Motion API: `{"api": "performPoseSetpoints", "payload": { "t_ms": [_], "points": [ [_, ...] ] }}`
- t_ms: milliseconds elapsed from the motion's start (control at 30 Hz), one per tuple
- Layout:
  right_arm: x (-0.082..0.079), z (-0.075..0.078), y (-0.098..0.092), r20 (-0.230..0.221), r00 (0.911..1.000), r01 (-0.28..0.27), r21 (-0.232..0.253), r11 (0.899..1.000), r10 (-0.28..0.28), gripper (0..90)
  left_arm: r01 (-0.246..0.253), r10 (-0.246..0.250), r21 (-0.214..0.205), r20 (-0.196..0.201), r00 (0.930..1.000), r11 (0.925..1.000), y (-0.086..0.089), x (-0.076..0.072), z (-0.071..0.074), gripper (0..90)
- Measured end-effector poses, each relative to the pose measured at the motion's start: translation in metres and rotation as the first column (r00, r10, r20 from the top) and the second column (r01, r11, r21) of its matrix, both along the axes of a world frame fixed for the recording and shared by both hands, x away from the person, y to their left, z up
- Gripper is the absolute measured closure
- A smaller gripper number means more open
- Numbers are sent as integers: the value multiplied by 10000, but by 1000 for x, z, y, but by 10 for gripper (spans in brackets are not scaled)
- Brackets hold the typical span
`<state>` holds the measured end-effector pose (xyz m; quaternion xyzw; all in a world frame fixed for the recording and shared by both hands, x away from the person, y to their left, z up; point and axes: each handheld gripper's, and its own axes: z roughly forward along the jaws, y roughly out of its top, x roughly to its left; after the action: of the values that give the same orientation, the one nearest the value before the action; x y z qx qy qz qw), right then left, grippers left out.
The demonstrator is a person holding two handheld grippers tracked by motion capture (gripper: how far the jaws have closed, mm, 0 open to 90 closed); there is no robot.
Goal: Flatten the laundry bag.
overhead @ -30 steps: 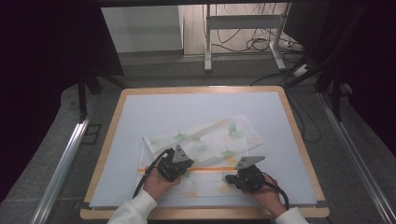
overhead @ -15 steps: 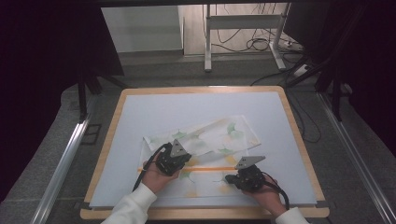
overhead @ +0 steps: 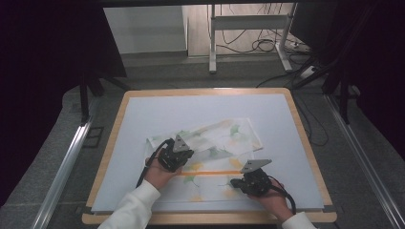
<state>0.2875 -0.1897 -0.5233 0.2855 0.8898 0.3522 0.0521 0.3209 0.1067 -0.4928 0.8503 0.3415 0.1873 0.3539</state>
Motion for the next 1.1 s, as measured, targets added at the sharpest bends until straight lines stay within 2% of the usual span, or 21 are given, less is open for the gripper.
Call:
{"api": "performPoseSetpoints", "payload": {
  "t_ms": [367, 633, 1100],
  "points": [
    [0, 0, 0, 14, 10000, -18, -2, 10000, 18, 886, -356, 356, -32, -77, 9993, 9994, 10, 15, 5, 899],
    [0, 0, 0, -5, 10000, -31, 22, 10000, 31, 886, -626, 626, 66, 46, 9980, 9980, 15, 28, 8, 898],
    [1, 0, -1, -14, 10000, -69, 51, 10000, 69, 886, -875, 874, 163, 53, 9962, 9960, 22, 47, 8, 898]
  ]
}}
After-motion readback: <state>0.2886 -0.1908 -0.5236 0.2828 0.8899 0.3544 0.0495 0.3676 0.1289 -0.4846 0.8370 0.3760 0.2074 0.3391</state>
